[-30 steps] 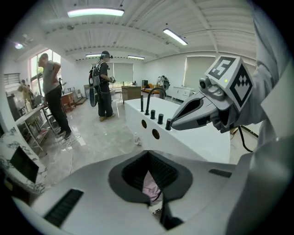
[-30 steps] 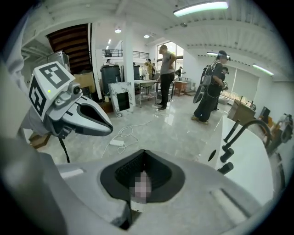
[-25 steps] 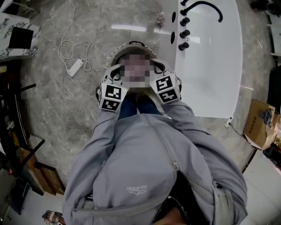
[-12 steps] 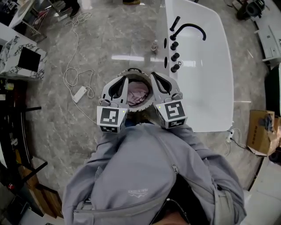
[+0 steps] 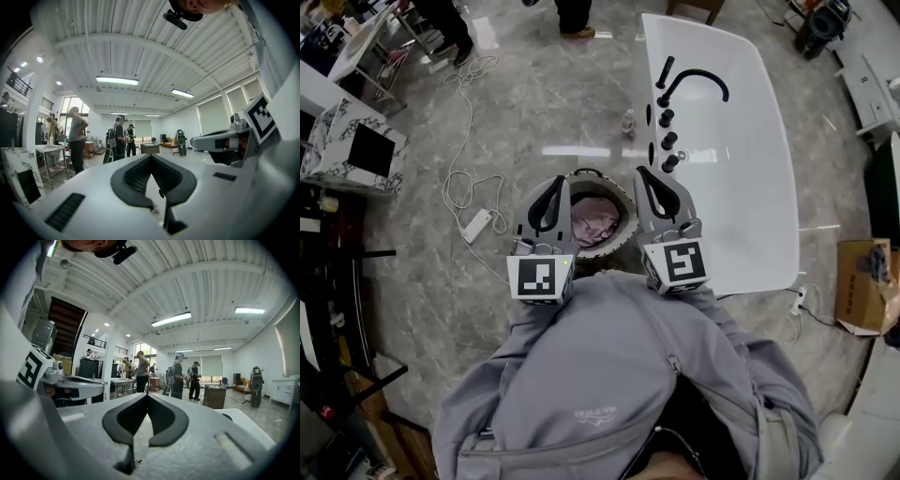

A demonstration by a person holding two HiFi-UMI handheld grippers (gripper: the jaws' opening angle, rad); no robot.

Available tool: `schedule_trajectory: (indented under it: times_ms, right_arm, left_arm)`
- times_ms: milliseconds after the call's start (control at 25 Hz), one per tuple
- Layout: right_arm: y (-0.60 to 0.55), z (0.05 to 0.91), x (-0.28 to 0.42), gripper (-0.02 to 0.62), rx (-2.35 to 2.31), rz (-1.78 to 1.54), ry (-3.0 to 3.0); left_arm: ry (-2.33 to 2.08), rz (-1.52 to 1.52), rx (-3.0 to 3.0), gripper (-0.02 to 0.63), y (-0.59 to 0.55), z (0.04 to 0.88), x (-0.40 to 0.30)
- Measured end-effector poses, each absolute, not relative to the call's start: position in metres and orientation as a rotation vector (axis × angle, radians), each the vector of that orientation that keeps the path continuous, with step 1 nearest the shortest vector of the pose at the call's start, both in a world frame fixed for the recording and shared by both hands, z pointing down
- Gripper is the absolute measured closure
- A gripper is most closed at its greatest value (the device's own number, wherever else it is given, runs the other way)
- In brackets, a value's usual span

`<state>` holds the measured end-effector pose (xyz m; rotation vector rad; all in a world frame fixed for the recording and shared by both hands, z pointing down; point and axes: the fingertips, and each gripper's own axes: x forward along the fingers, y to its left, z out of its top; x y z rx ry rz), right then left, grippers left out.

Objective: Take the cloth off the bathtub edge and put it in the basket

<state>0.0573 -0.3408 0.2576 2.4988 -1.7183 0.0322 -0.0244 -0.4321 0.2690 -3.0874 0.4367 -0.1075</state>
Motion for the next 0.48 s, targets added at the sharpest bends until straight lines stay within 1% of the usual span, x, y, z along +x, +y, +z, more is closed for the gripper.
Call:
schedule_trajectory:
  times_ms: [480]
  right_arm:
    - [-0.3424,0.267,0.0523,0.591,2.506,0.073,-1.724]
  left_arm:
    - [0.376,-0.121,-3.098,0.601,-0.4222,0.2704,-0.0246]
